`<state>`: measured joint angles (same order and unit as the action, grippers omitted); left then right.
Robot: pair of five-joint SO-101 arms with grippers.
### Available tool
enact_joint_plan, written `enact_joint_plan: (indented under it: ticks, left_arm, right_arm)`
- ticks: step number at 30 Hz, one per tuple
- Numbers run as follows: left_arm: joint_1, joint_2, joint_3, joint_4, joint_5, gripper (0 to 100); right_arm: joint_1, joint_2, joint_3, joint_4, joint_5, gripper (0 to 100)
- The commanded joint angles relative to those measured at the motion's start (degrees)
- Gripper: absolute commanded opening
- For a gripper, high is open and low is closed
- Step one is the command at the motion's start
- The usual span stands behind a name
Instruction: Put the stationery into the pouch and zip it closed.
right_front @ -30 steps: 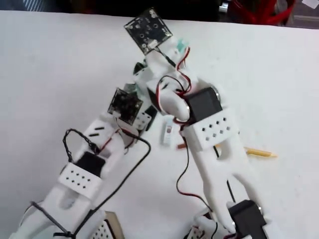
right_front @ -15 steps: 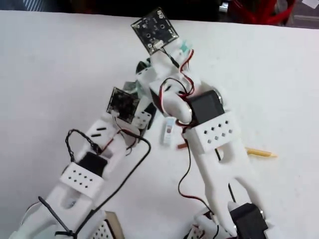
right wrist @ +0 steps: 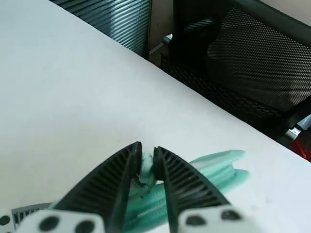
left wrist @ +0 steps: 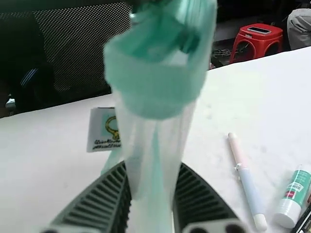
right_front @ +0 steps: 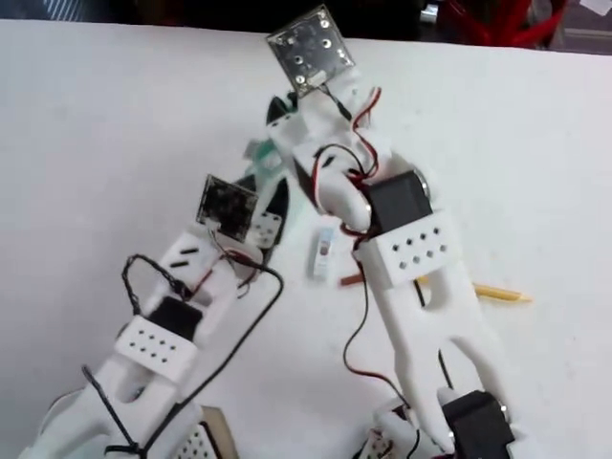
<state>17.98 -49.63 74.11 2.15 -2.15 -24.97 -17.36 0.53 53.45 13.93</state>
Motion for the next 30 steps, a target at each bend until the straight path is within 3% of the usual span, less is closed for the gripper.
enact_joint_plan:
  ticks: [1, 14, 18, 25, 30]
  left_arm:
    - [-3.03, -2.07, -2.02, 4.13, 0.79, 4]
    - [-2.86, -16.84, -2.55, 19.52, -2.73, 4]
    - [-2.59, -17.45, -2.55, 19.78, -2.73, 4]
    - [0.13, -17.45, 0.18, 17.49, -4.75, 4]
    - [-0.22, -17.45, 0.97, 16.0, -5.01, 4]
  right_arm:
    - [2.51, -0.48, -0.44, -2.77, -0.35, 1.8]
    - [5.32, 4.35, -3.43, -7.87, -0.26, 1.8]
    - [7.96, 10.24, -8.44, -5.93, -0.35, 1.8]
    - [12.0, 18.51, -19.69, -0.31, -6.95, 1.8]
    - [11.82, 21.14, -24.7, 4.79, -7.03, 1.8]
